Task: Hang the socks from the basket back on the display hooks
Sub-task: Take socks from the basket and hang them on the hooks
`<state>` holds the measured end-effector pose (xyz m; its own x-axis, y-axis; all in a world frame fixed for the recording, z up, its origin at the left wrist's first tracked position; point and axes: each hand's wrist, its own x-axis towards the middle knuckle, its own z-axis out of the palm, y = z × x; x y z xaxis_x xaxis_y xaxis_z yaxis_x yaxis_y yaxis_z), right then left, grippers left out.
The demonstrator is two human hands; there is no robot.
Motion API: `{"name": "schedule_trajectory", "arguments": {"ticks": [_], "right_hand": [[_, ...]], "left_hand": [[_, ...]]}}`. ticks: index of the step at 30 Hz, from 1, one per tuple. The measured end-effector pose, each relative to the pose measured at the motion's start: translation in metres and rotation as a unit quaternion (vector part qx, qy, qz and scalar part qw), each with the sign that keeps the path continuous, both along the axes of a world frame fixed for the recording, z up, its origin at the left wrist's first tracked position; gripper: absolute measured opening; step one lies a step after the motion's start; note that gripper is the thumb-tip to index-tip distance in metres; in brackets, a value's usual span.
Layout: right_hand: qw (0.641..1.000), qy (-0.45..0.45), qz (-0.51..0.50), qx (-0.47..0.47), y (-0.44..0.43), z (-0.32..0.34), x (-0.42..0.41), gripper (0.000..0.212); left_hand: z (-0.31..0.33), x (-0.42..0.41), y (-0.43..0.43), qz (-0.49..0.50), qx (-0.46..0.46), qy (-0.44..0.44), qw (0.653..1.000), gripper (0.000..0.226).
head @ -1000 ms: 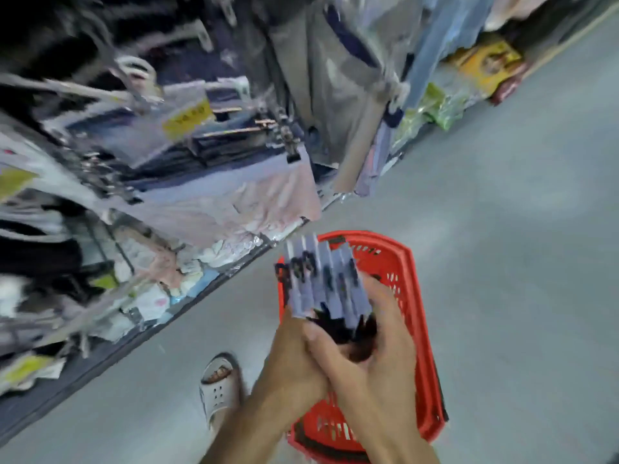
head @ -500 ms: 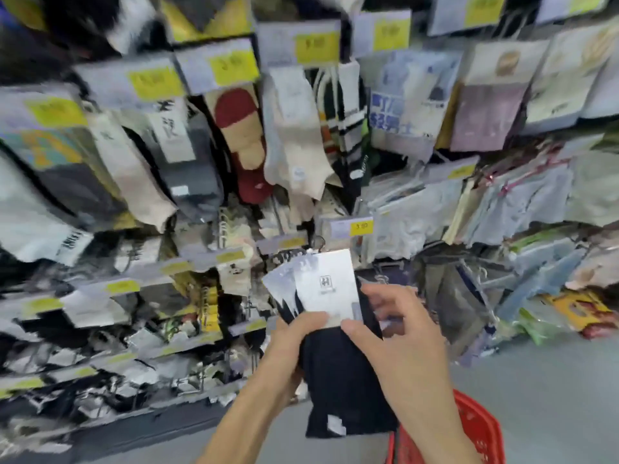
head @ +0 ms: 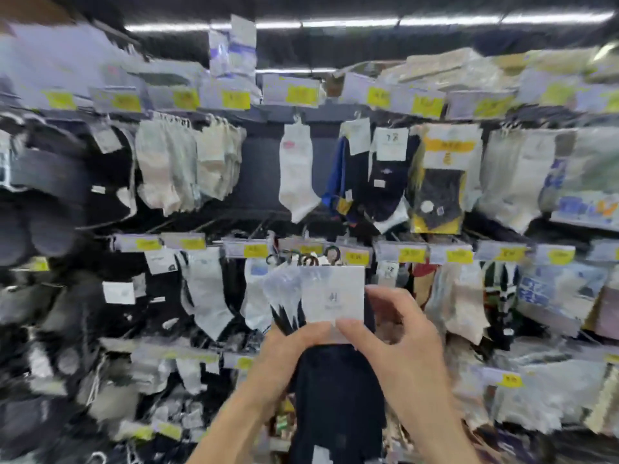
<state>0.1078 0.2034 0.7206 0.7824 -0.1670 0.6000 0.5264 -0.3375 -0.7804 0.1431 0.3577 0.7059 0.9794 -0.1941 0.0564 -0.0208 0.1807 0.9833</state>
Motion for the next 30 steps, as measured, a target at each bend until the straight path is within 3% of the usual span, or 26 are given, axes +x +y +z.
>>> {"name": "schedule_trajectory", "arguments": {"ticks": [4, 9, 14, 18, 22, 26, 30], "right_hand": [[1.000, -0.023, 0.021, 0.004, 0.029, 0.024, 0.008, 0.031], [0.996, -0.029, 0.072, 0.051, 0.040, 0.040, 0.039, 0.029], [0.988, -0.031, 0.119, 0.090, 0.042, 0.053, 0.089, 0.026], [0.986, -0.052, 0.128, 0.088, 0.053, 0.067, 0.137, 0.025], [0.982, -0.056, 0.149, 0.103, 0.066, 0.077, 0.184, 0.028], [0.981, -0.045, 0.167, 0.091, 0.081, 0.088, 0.228, 0.032], [0.978, -0.041, 0.193, 0.069, 0.095, 0.095, 0.258, 0.023]], "left_hand": [[0.021, 0.001, 0.030, -0.033, -0.005, -0.061, 0.998, 0.050], [0.033, 0.020, 0.054, -0.073, -0.034, -0.056, 0.995, 0.038], [0.048, 0.061, 0.069, -0.050, -0.070, -0.065, 0.994, 0.050], [0.065, 0.103, 0.082, -0.038, -0.078, -0.086, 0.993, 0.040], [0.083, 0.147, 0.094, -0.028, -0.083, -0.090, 0.992, 0.046], [0.102, 0.187, 0.103, -0.004, -0.084, -0.119, 0.989, 0.051], [0.114, 0.219, 0.116, 0.013, -0.096, -0.141, 0.985, 0.051]]}}
